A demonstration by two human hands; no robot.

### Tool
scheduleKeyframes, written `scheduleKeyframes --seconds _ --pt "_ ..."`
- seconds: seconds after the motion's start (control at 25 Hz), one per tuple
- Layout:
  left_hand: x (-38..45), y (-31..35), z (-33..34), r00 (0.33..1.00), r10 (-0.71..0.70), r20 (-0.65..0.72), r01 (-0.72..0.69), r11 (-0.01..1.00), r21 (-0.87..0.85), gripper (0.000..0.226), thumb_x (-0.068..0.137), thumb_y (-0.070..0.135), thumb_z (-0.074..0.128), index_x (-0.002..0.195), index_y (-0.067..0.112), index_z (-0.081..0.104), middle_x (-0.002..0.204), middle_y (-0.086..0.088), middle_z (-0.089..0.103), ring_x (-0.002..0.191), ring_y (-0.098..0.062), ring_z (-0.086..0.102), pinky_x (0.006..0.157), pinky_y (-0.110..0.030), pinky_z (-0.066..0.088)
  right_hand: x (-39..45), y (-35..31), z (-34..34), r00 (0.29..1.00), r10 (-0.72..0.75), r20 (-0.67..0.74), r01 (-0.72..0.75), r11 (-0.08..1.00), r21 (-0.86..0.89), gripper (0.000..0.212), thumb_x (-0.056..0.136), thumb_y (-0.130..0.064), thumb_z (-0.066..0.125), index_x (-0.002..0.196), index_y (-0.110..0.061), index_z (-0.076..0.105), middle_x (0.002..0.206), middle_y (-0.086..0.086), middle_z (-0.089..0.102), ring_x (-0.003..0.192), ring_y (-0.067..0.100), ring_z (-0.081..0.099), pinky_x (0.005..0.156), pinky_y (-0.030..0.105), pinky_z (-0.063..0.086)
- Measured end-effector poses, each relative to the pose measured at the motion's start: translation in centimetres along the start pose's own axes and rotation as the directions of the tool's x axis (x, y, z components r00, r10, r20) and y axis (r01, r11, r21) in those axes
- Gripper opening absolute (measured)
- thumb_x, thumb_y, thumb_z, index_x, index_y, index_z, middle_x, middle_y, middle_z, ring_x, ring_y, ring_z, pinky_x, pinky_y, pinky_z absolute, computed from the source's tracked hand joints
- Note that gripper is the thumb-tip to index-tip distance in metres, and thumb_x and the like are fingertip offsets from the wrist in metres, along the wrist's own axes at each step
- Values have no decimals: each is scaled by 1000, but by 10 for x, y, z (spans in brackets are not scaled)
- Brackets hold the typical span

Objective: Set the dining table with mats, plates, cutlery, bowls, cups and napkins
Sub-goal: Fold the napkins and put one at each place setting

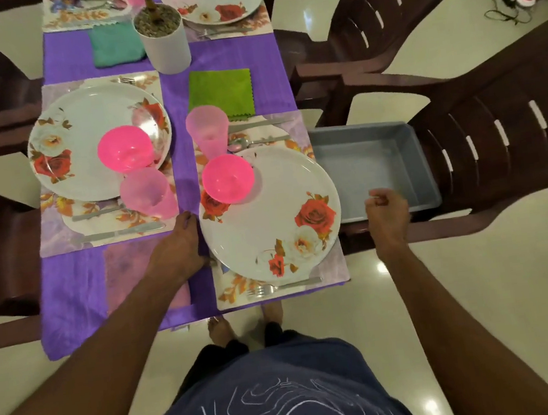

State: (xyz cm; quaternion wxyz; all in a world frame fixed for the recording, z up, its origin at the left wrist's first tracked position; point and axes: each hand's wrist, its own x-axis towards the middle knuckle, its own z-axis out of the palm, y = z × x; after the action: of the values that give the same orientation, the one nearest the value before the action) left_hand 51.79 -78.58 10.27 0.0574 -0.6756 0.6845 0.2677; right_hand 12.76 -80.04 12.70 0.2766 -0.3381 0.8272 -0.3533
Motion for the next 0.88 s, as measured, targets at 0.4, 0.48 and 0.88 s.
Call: scheduleKeyframes --seconds 0.4,0.48,0.88 --pt "-5 7 -9 1000 22 9 -22 1000 -12 103 62 35 95 141 4 39 146 -12 32 105 -41 62 86 -51 54 -74 69 2 944 144 296 -109 985 -130 15 88 -8 71 102 -9 76 95 4 72 89 24 68 77 35 57" --pt "-6 8 -10 1000 19 8 -19 1000 -11 103 63 36 94 143 4 38 147 -12 32 108 -41 62 88 -51 54 -73 66 1 955 93 280 -46 984 -170 14 88 -6 72 100 -11 75 89 0 69 85 20 67 69 26 51" --pt "-12 10 -5 1000 -6 13 7 1000 -16 123 55 50 95 149 6 29 159 -9 22 114 -40 62 89 -49 55 -76 63 -2 941 -90 327 147 977 -155 35 91 0 68 124 -11 71 94 1 71 76 13 63 64 17 48"
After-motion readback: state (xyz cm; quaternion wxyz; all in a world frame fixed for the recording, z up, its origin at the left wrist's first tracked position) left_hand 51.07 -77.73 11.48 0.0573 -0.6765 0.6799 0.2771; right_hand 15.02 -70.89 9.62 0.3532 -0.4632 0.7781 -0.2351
